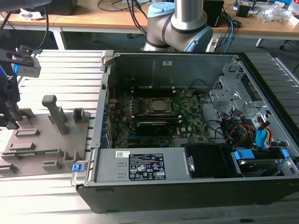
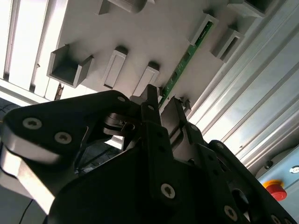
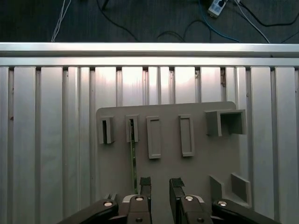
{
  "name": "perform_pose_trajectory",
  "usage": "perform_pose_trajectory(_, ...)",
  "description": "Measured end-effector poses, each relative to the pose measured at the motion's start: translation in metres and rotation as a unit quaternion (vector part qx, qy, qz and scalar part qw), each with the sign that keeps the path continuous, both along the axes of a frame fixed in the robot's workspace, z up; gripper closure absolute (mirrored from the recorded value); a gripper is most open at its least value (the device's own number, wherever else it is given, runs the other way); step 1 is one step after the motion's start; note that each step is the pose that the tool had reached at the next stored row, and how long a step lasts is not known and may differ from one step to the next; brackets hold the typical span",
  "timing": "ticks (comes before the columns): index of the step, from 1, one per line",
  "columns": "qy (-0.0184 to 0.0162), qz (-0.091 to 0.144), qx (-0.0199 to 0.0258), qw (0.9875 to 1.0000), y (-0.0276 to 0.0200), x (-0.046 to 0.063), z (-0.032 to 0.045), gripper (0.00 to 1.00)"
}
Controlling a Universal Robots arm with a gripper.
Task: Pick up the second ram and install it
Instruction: 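Pick up the second ram and move it above second insertion slot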
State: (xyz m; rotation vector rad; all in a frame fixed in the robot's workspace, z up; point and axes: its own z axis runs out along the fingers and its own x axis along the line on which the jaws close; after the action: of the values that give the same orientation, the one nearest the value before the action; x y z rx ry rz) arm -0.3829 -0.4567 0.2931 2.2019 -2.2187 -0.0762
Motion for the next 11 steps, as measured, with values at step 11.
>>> perform_pose_trajectory(11,-0.0001,-0.001,-0.0082,1.0000,-0.0173,0.000,-0.0146,0.70)
